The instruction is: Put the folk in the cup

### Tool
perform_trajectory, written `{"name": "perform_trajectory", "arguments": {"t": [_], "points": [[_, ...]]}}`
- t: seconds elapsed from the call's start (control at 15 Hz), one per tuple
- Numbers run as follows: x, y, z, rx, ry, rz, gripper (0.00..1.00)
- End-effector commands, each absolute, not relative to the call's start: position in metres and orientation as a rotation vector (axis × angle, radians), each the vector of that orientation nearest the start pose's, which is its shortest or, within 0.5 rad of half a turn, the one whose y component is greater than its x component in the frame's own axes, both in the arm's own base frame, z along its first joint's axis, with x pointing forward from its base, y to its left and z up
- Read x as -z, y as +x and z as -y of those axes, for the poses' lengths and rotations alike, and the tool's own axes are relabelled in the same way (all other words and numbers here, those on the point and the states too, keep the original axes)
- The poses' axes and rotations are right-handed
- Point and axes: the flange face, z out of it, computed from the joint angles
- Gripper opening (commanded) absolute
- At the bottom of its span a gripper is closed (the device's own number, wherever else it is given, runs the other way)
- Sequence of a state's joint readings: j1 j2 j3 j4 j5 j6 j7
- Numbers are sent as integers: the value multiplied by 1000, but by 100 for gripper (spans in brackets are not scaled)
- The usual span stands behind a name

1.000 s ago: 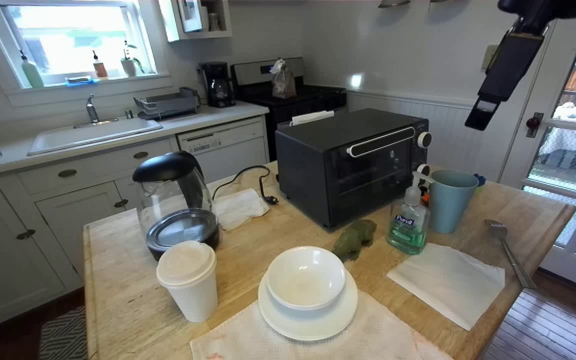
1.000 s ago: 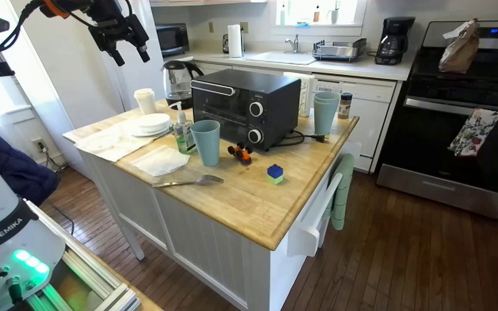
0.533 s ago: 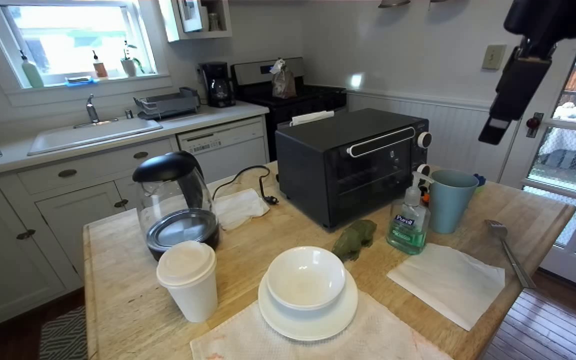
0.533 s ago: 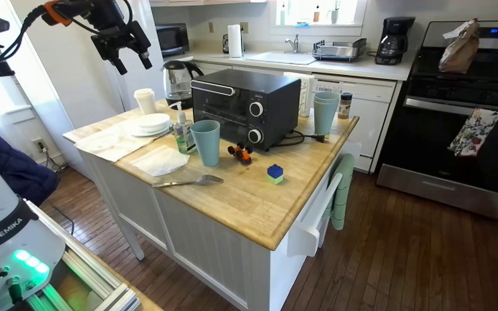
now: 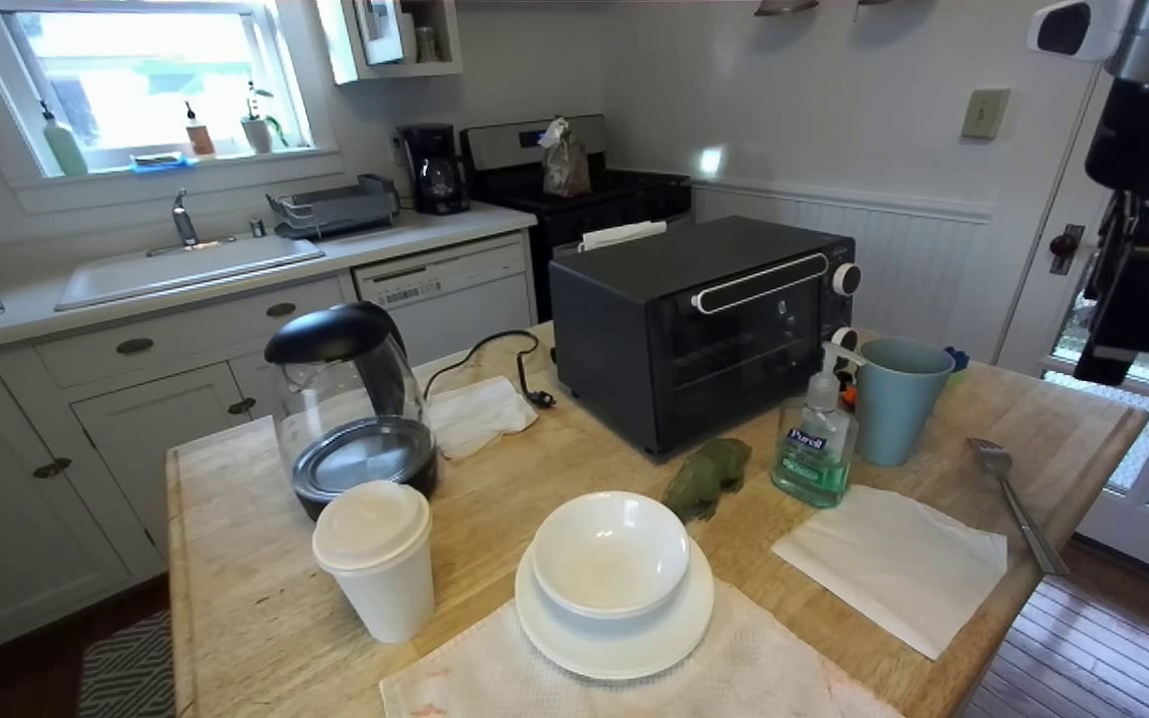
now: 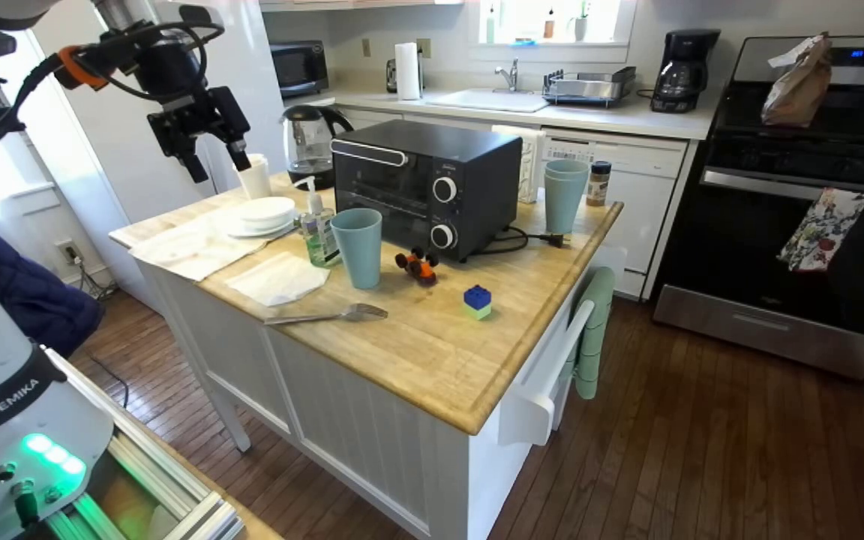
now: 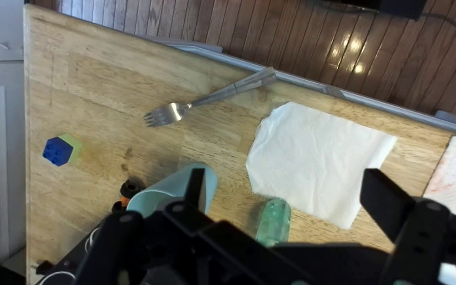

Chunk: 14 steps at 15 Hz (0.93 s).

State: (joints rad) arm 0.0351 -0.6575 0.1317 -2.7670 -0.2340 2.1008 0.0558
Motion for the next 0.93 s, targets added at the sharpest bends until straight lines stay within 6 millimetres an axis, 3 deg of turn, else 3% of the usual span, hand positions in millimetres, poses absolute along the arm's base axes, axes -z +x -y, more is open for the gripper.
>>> {"name": "perform_trajectory", "arguments": {"t": [0.0,0.13,0.27,0.33,0.6,0.87], "points": [[-404,328,-18,0,-3351,91,100],[-401,332,0,5,-3304,-70,100],[-401,338,11,54,-3249,-116,100],[-402,333,3,16,-3304,-46,100],[-402,334,4,20,-3303,-46,100],[-353,347,37,-197,-3313,-352,100]]}}
